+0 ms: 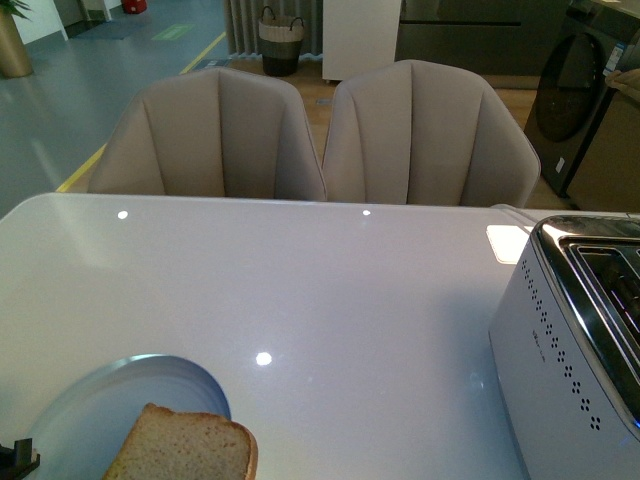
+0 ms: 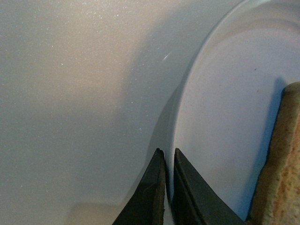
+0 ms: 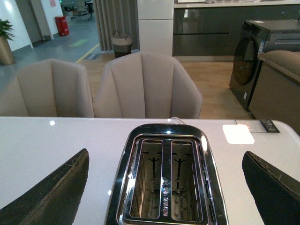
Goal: Left arm holds plate, right arm toasts bread
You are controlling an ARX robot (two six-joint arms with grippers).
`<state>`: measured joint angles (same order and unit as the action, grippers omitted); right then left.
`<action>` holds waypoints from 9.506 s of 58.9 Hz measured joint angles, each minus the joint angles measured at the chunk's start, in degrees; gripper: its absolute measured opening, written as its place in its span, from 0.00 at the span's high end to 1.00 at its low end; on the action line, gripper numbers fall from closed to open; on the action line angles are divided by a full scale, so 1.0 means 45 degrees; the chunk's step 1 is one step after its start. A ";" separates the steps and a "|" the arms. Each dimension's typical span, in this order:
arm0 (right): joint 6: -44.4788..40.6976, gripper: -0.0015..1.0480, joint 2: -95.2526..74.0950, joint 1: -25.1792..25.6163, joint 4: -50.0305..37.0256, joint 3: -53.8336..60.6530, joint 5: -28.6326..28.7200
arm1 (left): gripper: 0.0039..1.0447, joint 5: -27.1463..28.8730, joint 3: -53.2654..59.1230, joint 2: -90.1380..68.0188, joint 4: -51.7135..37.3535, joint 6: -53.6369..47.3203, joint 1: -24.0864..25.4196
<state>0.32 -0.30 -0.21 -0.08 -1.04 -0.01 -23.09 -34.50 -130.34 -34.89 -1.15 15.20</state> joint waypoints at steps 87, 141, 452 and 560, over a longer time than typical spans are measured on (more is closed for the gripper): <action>0.0000 0.08 0.0000 0.0000 0.0000 0.0000 0.0005 | 0.97 0.3502 -0.1851 0.9845 0.7509 1.0904 -0.8291; 0.0000 0.08 0.0000 0.0000 0.0000 0.0000 0.0005 | 0.97 0.4571 -0.2191 1.0540 0.8024 1.2478 -1.0234; -0.1559 0.97 -1.3619 -0.1224 -0.2764 -0.4818 -0.1991 | 0.97 0.4571 -0.2195 1.0550 0.8034 1.2565 -1.0248; 0.0024 0.78 -0.8699 0.0015 -0.8432 -0.0010 -0.0019 | 0.97 0.4571 -0.2205 1.0588 0.8034 1.2565 -1.0273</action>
<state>0.43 -39.44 -0.14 -38.02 -1.08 -0.10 -2.52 -44.42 -82.70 1.26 55.40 -31.03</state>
